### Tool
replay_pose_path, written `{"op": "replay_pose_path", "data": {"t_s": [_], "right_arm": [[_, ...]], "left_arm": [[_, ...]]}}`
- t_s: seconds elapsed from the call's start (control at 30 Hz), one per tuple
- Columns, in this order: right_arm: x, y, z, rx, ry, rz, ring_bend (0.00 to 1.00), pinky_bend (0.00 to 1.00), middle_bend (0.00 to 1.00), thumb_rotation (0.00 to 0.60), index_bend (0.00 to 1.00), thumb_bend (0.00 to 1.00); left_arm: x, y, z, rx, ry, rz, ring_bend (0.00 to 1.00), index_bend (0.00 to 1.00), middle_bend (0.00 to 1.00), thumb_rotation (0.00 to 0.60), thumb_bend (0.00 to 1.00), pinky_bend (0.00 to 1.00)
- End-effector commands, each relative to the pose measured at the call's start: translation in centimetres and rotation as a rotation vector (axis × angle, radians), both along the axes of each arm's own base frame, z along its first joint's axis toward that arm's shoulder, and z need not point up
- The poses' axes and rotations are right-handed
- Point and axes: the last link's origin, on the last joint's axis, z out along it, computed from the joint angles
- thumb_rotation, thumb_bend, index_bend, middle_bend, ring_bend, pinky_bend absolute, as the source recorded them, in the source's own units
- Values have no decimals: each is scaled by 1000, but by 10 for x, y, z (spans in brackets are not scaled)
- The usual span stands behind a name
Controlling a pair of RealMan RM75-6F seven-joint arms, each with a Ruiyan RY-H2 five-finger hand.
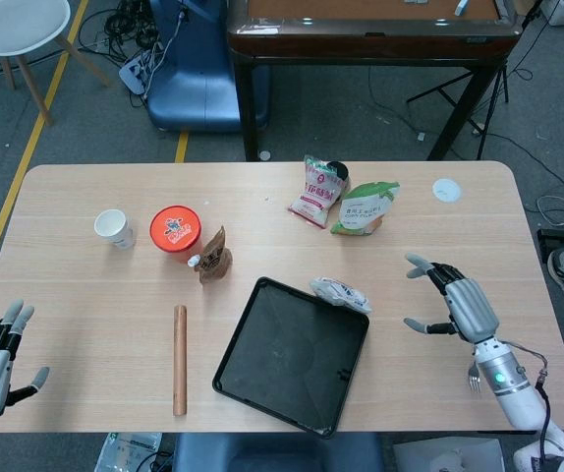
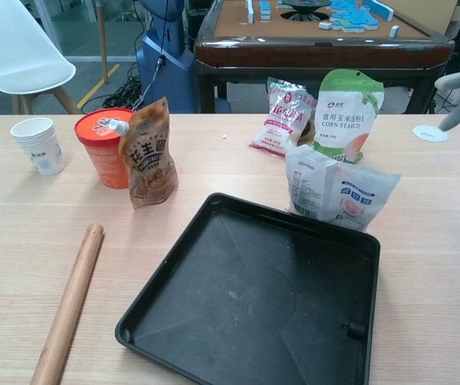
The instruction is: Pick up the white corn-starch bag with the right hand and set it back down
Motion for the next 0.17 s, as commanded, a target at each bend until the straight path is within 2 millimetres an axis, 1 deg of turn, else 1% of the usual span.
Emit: {"op": "replay_pose_path", "data": {"t_s": [0.03,0.17], "right_arm": [[-9,24,46,-155,168,-89,286,280,391,600,248,159],[-11,43,71,-224,254,-169,295,291,404,600,290,160]], "left_arm": [[0,0,0,2,0,-3,83,0,0,600,246,57],[2,1,-1,4,0,-10,83,0,0,600,246,57]]}}
